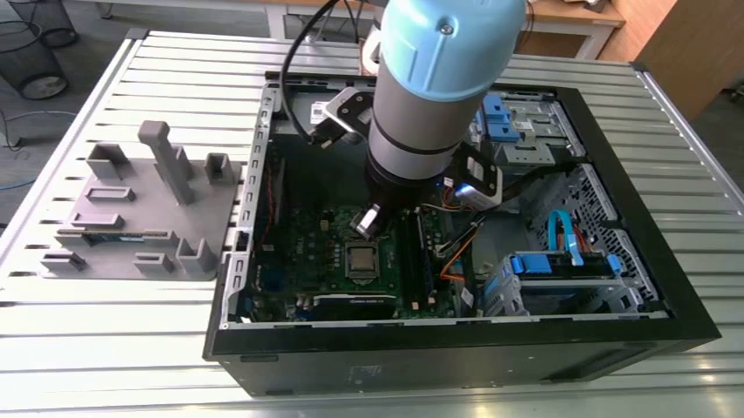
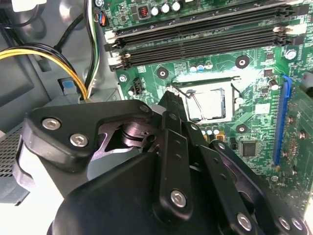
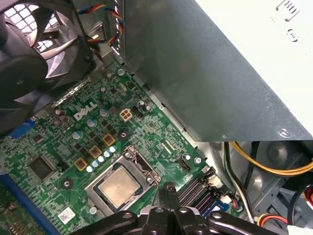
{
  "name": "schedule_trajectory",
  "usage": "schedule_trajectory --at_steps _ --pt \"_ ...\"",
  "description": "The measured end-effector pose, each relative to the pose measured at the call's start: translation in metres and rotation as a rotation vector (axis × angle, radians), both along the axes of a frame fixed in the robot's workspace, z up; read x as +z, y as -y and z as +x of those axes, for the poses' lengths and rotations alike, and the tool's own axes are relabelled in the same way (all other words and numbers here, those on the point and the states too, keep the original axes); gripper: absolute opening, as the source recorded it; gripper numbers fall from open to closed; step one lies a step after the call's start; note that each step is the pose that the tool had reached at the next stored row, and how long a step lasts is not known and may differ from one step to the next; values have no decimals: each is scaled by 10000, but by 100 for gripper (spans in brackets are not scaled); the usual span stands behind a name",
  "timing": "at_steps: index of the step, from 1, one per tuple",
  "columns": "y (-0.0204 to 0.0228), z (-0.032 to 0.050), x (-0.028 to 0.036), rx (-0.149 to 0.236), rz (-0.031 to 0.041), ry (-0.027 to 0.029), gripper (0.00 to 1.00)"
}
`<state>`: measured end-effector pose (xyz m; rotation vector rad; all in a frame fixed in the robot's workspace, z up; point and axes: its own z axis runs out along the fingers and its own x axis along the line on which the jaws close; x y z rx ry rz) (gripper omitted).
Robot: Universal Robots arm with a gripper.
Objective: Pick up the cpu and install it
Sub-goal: 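Install the first cpu locking lever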
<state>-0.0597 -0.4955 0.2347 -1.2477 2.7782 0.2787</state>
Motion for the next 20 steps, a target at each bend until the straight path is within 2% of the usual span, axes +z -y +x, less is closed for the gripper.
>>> schedule_trajectory --at_steps 4,5,15,20 --pt "0 2 -1 3 -120 -5 11" --pt "0 1 -2 2 -130 -5 11" --pt "4 -15 -16 4 -163 -5 11" --pt "11 -25 -44 4 -185 -5 11"
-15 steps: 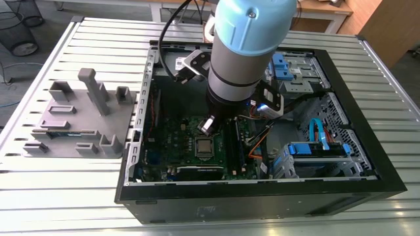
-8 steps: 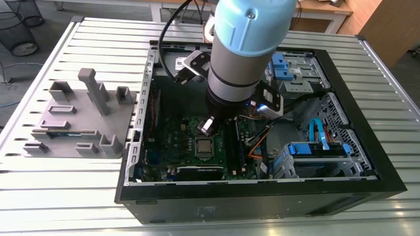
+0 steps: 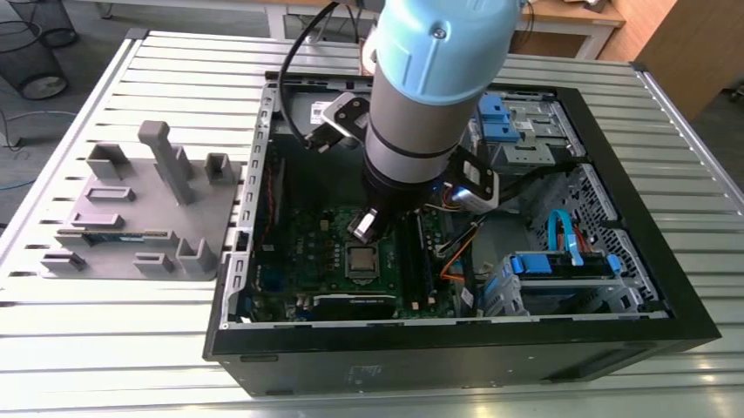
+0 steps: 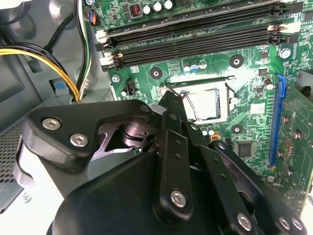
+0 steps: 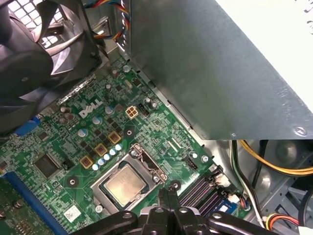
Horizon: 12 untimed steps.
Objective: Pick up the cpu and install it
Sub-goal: 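Install the first cpu locking lever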
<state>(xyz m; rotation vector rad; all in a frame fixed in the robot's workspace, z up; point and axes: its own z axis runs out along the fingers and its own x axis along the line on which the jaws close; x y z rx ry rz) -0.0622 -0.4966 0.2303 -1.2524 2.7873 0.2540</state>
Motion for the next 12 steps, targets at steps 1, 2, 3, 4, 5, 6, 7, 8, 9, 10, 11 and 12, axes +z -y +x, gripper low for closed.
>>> schedule_trajectory --at_steps 1,2,3,4,5,6,7,8,9,10,11,12 --pt "3 -4 -7 0 -4 0 11" --pt "5 -8 -12 -1 -6 0 11" --pt "7 -11 -17 -1 -10 1 11" --pt "10 -14 -21 0 -18 0 11" --pt "13 -15 -25 1 -30 0 11" --pt "16 -16 -29 1 -47 1 11" --pt "20 -17 -33 0 -69 1 11" --pt "23 -18 -39 0 -92 1 11" --pt "26 -18 -44 0 -120 1 11" --pt "30 -18 -49 0 -152 1 11" --pt "33 -18 -53 -1 -177 0 11" --pt "37 -19 -57 -1 -191 0 11"
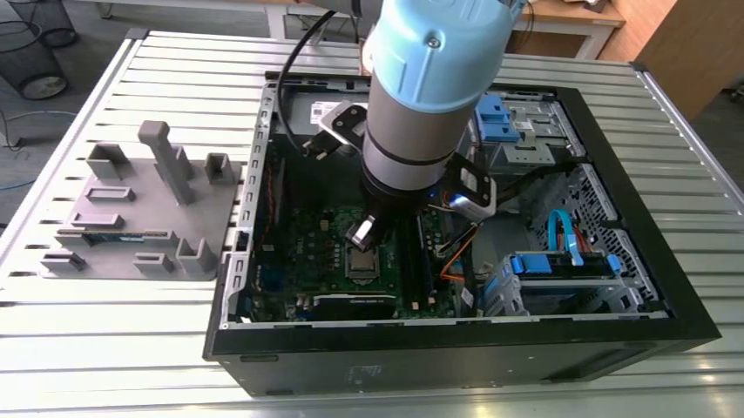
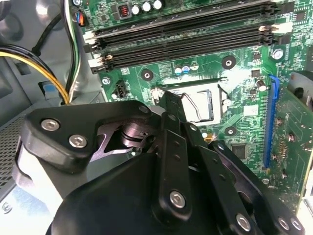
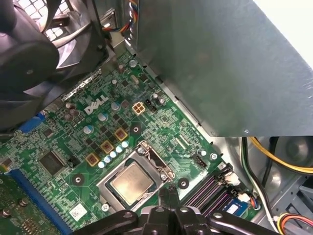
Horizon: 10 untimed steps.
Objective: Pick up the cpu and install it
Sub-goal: 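Install the first cpu locking lever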
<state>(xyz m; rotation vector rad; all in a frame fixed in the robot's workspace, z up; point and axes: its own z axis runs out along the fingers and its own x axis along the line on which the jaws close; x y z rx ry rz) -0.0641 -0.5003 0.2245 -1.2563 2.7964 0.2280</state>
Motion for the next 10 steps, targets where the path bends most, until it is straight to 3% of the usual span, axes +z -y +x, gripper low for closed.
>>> schedule_trajectory --at_steps 7,10 --pt "18 -1 -39 1 -90 -1 11" --pt "22 -2 -45 1 -92 0 11"
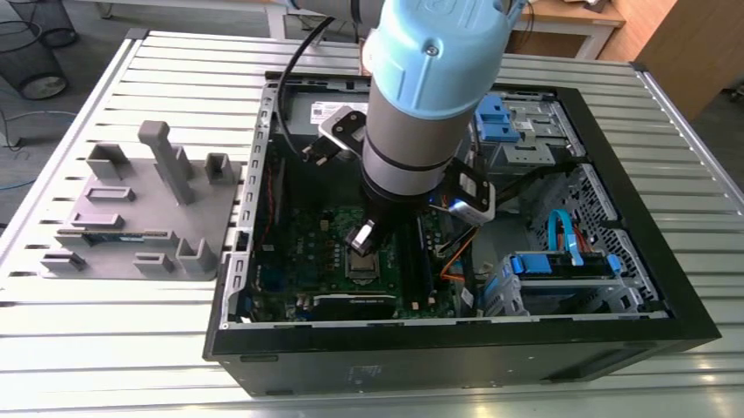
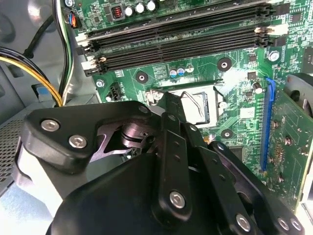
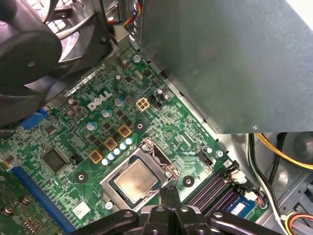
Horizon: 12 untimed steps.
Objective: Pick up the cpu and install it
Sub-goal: 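Install the first cpu locking lever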
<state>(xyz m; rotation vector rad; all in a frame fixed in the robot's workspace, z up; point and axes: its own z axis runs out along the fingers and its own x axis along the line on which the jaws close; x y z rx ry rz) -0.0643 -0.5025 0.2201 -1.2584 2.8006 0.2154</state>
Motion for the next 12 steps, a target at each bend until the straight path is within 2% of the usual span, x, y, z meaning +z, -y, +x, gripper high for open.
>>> schedule_trajectory --at_steps 7,12 --pt "17 -1 -51 0 -12 0 11" --pt "17 -7 -65 -1 -15 1 11"
